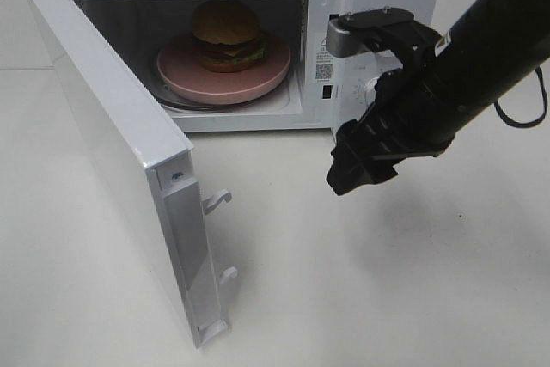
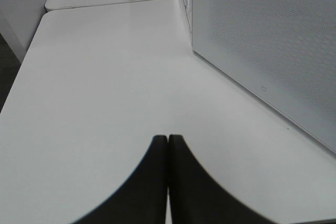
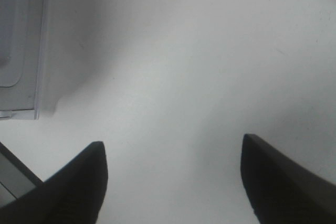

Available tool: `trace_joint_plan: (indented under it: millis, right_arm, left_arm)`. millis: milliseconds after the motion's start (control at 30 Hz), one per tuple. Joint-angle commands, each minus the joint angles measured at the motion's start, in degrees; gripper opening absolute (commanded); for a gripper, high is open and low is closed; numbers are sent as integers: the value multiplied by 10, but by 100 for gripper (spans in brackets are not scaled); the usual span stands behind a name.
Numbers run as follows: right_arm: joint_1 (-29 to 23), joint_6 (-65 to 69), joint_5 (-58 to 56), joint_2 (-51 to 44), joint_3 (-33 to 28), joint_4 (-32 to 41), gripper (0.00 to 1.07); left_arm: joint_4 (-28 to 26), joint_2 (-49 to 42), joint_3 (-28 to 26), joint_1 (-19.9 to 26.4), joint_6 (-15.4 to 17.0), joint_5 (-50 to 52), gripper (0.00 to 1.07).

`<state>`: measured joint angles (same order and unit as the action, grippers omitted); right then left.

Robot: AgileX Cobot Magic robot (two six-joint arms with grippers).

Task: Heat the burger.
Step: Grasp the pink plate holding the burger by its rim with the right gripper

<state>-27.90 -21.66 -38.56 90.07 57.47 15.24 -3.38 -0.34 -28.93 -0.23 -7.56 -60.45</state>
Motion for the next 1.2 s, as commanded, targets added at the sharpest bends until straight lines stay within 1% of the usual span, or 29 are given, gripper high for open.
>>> trace_joint_plan:
  millis: [33,67,100,167,233,267,300,333,367,400,433,467,533,567,600,633,667,700,733,800,1033,1067,1100,1167,1200]
  right_arm:
    - [-1,-32,-29,23,40,1,68]
    - [-1,-43,-45,40,62,-2,68]
    - [-1,-43,-45,40,62,-2,68]
    - [-7,-51,-64,62,95,-14,68]
    - [-11,-52,-67,69,106,-27,68]
    - [-27,-52,-68,83,128,-62,67]
    - [-27,-52,-68,83,128,-62,67]
    - [-37,-52,-68,88,136,-78,67]
    - [-57,-52,-67,104,155,-128,67]
    - [-57,-52,-67,104,155,-128,67]
    - [-65,-49,-67,112,162,-152,67]
    - [-65,-49,-67,112,162,-152,67]
    - [-101,-26,-67,143,197,-246,67]
    - [-101,-26,-67,143,197,-246,67]
    - [-109,-22,-65,150,203,-268,67]
    - [-125,-22,-63,166,217,-305,67]
    - [-125,-22,-63,166,217,-305,67]
    - [-139,-21,-62,186,232,-341,67]
    - [-139,-21,-62,186,232,-341,67]
    - [-151,-9,-47,210,251,-374,67]
    - [-174,-6,-18,250,289,-414,67]
    - [-179,4,-9,260,301,-427,67]
    - [-179,4,-9,260,301,-427,67]
    - [-188,26,2,280,321,-454,67]
    - [-188,26,2,280,321,-454,67]
  left_arm:
    - [-2,-11,1,2,3,8,0]
    - [-2,-11,1,2,3,8,0]
    - [-2,-11,1,2,3,8,0]
    - [-2,-11,1,2,3,8,0]
    - [-2,-11,1,2,3,8,0]
    - [-2,-11,1,2,3,8,0]
    - [-2,-11,1,2,3,8,0]
    - [-2,-11,1,2,3,8,0]
    - [-2,-11,1,2,3,8,0]
    - [-2,-11,1,2,3,8,0]
    - [-2,-11,1,2,3,8,0]
    - [-2,-11,1,2,3,8,0]
    - [-2,-11,1,2,3,8,0]
    - [-2,-11,1,2,3,8,0]
    - [-2,-11,1,2,3,8,0]
    - [-2,-11,1,2,3,8,0]
    - [-2,-11,1,2,3,8,0]
    - [-2,-11,1,2,3,8,0]
    - [-2,-11,1,2,3,8,0]
    - [-2,-11,1,2,3,8,0]
    - [-2,-11,1,2,3,8,0]
    - [-2,-11,1,2,3,8,0]
    - [-2,-11,1,2,3,8,0]
    - [-2,-11,1,2,3,8,0]
    - [-2,-11,1,2,3,8,0]
